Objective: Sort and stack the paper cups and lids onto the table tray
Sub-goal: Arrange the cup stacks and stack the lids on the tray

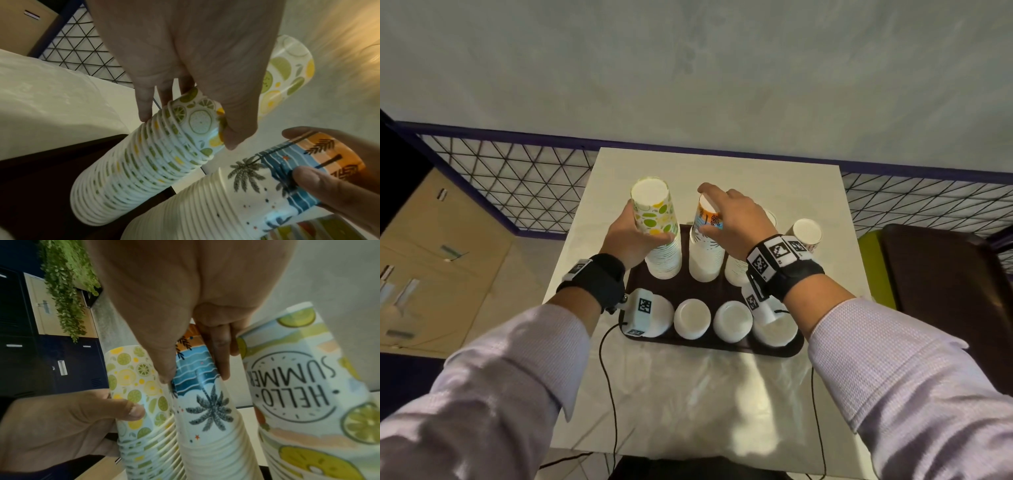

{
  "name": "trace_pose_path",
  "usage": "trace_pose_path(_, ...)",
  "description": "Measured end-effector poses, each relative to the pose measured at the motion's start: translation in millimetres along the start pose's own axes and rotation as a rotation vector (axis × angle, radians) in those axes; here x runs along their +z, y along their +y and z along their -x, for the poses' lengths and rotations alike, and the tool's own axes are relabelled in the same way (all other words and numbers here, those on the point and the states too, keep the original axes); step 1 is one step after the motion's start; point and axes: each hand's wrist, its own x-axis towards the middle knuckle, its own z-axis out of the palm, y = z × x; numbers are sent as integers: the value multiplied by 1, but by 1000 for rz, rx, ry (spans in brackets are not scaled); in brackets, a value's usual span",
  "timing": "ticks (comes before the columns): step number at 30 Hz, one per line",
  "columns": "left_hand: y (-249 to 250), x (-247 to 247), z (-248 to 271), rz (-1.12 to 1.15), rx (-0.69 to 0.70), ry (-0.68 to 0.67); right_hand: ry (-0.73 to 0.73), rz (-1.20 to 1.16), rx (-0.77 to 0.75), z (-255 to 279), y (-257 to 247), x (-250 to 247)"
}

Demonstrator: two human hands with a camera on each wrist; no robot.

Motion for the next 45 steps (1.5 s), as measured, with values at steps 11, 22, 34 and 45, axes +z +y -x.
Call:
trace_pose_path(11,-5,-1,-1,46,33,-20,26,63,-10,1,1,4)
trace_pose_path(22,-11,3,-7,9,104,19,60,127,-29,0,3,8)
trace_pose_path(34,-27,-8,14,125,-132,59,199,58,-73,22,-1,-13)
trace_pose_path(45,-98,5,88,-192,-164,20,484,-171,-88,121,12,13)
